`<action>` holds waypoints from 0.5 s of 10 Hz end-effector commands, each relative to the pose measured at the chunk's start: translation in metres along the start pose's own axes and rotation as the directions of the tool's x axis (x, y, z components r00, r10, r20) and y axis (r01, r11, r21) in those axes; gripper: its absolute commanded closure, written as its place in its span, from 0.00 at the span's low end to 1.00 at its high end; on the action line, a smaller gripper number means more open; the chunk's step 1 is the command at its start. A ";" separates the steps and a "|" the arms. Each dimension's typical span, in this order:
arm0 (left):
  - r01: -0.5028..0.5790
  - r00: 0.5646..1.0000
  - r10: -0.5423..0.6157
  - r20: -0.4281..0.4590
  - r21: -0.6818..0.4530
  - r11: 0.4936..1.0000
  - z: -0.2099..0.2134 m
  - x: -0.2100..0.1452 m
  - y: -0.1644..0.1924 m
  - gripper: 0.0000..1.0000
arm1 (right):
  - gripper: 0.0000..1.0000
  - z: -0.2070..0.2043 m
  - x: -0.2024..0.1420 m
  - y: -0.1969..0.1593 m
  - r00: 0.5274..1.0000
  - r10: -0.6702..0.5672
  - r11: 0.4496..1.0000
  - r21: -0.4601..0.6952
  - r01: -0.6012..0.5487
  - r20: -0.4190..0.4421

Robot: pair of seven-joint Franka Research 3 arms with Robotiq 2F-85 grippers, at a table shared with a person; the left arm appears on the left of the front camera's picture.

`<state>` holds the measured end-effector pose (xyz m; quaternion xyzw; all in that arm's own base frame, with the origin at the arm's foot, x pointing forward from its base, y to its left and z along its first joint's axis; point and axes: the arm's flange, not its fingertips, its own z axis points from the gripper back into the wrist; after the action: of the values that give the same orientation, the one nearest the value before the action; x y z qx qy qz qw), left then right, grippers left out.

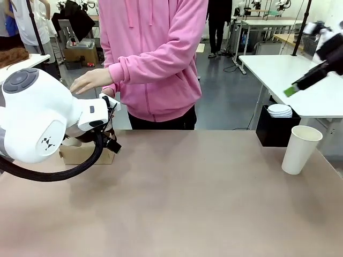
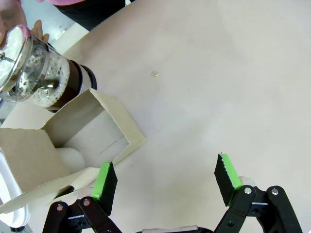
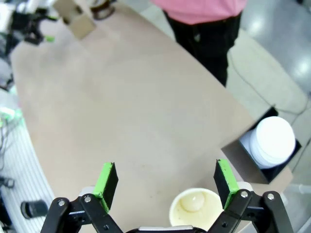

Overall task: Pour a drink into a cup and package it in a carrier.
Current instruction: Pick up the 600 ml Paper Cup and place it in the middle top area of the table.

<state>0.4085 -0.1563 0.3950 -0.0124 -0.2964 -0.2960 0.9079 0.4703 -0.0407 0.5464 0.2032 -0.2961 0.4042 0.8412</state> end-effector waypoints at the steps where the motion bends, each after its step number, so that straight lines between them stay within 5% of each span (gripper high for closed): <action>1: 0.002 1.000 -0.002 0.004 0.001 1.000 0.002 0.001 0.000 0.00 | 0.00 -0.002 -0.044 -0.041 0.992 0.087 0.994 0.059 -0.093 0.089; 3: 0.002 1.000 -0.002 0.004 0.001 1.000 0.002 0.001 0.000 0.00 | 0.00 -0.006 -0.097 -0.062 0.959 0.090 0.991 0.067 -0.112 0.270; 5: 0.002 1.000 -0.002 0.004 0.001 1.000 0.002 0.001 0.000 0.00 | 0.00 -0.019 -0.124 -0.070 0.946 0.066 0.993 0.071 -0.093 0.317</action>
<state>0.4085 -0.1563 0.3950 -0.0123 -0.2965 -0.2961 0.9079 0.4621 -0.1466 0.4525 0.2682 -0.4099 0.4072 0.7709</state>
